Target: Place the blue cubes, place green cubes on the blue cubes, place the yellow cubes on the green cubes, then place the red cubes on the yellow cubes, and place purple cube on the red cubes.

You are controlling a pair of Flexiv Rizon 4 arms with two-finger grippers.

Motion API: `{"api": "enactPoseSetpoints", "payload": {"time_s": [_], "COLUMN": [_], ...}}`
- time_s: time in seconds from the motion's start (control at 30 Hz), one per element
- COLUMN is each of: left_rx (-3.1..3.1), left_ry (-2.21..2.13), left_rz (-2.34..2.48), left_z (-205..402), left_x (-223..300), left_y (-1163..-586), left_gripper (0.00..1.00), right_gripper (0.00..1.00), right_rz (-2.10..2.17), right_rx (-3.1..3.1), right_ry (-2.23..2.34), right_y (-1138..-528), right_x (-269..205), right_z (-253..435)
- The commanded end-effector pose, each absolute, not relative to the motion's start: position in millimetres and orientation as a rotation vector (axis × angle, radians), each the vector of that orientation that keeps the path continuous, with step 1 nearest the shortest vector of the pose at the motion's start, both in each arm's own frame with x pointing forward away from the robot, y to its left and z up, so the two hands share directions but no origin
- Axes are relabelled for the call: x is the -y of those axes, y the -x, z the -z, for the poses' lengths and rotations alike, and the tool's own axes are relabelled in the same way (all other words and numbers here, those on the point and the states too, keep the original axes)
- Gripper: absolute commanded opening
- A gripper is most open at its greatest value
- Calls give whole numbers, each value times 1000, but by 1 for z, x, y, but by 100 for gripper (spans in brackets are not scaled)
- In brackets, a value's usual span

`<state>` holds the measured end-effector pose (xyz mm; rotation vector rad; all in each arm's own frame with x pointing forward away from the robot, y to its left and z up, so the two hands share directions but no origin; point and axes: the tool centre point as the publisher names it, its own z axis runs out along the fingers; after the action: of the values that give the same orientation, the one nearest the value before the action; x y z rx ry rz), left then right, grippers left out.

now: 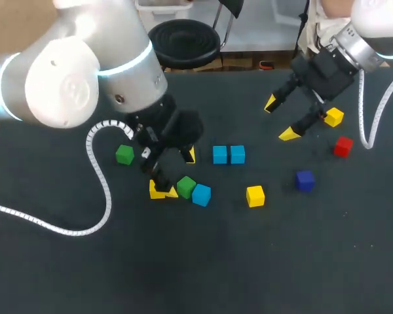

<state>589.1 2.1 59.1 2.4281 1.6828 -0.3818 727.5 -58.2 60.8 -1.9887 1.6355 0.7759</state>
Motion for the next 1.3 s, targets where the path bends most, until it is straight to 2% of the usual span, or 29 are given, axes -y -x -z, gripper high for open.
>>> {"api": "enactPoseSetpoints", "payload": {"time_s": [0.03, 0.23, 1.0, 1.3], "left_rx": [-1686, -1645, -1645, -1651], "left_ry": [-2422, -2466, -2466, -2485], "left_rz": [316, 454, 454, 349], "left_z": [-62, -52, -52, -61], "left_x": [3, 22, 22, 29], "left_y": [-573, -570, -570, -542], "left_gripper": [100, 100, 100, 100], "right_gripper": [100, 100, 100, 100], "right_rz": [-777, -777, -777, -777], "right_rx": [-1634, -1634, -1634, -1634], "right_ry": [1987, 1987, 1987, 1987], "right_y": [-727, -727, -727, -727], "right_x": [58, 58, 58, 58], "right_z": [-61, -61, -61, -61]}}
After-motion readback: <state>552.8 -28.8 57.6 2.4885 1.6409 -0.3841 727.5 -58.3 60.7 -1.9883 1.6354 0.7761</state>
